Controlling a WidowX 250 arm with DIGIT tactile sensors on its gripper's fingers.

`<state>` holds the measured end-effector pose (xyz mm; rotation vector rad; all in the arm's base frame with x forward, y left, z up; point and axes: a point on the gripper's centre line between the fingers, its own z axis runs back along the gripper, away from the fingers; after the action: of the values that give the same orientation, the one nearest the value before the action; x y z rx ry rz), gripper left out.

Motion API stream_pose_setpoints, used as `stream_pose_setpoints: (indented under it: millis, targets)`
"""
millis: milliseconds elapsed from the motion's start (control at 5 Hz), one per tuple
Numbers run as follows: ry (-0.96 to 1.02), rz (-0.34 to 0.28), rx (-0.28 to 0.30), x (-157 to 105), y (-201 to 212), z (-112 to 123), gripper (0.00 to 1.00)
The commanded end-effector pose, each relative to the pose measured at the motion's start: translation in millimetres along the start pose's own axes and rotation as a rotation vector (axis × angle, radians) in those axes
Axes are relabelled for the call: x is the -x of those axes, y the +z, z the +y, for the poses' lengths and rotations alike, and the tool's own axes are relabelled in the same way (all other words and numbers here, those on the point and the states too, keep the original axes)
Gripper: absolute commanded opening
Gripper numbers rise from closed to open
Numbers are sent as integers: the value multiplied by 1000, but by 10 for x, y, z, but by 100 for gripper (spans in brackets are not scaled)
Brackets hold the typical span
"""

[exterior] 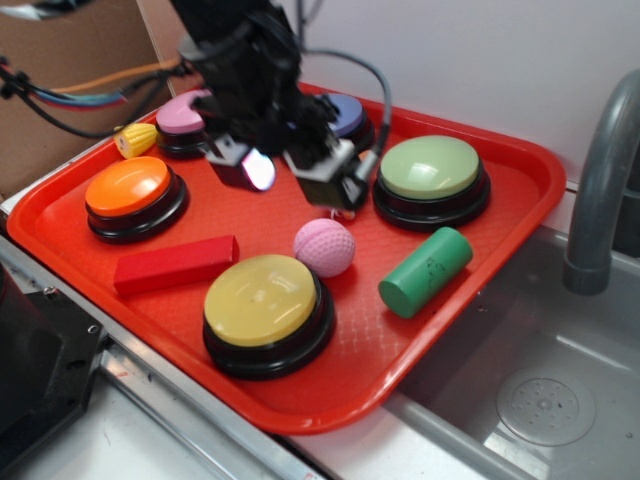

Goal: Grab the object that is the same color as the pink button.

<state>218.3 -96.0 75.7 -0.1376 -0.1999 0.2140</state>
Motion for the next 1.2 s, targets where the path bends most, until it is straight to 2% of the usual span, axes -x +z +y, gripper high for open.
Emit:
stream_pose_setpoints:
  millis: [0, 200, 400, 600, 800, 1000]
  targets:
    - [-106, 0, 14, -120, -315, -239, 100]
    - [-117, 46, -31, -126, -464, -259, 100]
    - [-115, 64, -50, -124, -506, -270, 100]
    - [-96, 44, -56, -116, -489, -266, 20]
    - [-92, 32, -39, -112, -480, -263, 5]
    - [-84, 22, -33, -106, -429, -241, 0]
